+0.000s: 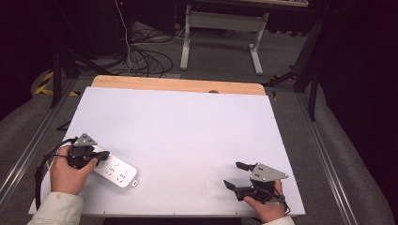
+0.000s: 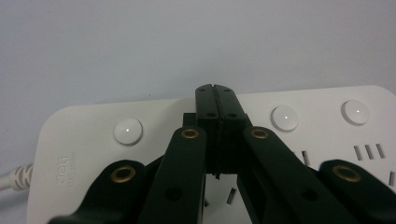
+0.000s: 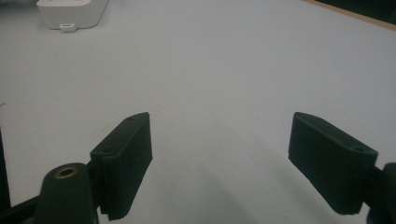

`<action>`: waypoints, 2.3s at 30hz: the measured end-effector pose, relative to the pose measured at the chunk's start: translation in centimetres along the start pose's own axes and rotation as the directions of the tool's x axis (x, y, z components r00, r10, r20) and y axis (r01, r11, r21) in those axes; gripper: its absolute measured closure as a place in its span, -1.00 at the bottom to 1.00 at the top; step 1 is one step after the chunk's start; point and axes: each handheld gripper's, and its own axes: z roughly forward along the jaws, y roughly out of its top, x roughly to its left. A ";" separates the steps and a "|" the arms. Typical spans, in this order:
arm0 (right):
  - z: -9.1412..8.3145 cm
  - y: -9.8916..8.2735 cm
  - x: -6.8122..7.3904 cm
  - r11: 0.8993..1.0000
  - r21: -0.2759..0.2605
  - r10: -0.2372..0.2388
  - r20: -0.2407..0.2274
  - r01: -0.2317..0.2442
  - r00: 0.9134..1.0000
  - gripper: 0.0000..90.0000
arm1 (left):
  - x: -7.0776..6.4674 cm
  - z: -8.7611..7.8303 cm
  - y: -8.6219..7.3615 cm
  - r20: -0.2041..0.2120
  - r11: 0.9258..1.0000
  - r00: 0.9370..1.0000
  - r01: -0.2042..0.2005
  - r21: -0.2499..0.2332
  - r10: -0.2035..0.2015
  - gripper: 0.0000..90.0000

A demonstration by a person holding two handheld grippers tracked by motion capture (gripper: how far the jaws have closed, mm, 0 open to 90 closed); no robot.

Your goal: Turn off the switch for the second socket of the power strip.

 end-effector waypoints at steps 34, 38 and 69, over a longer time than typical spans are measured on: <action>0.0 0.0 0.1 1.000 0.006 -0.004 -0.001 0.004 1.000 -0.50 | -0.4 0.2 -0.2 -0.003 0.999 1.000 -0.026 -0.020 0.026 1.00; 0.0 0.0 0.1 1.000 0.003 -0.003 -0.001 0.003 1.000 -0.50 | -0.5 0.2 -0.2 -0.009 1.000 1.000 -0.023 -0.019 0.023 1.00; 0.2 0.0 0.0 1.000 0.013 -0.002 -0.004 0.002 1.000 -0.50 | -0.9 -0.4 0.0 0.014 0.992 1.000 0.016 -0.123 -0.014 1.00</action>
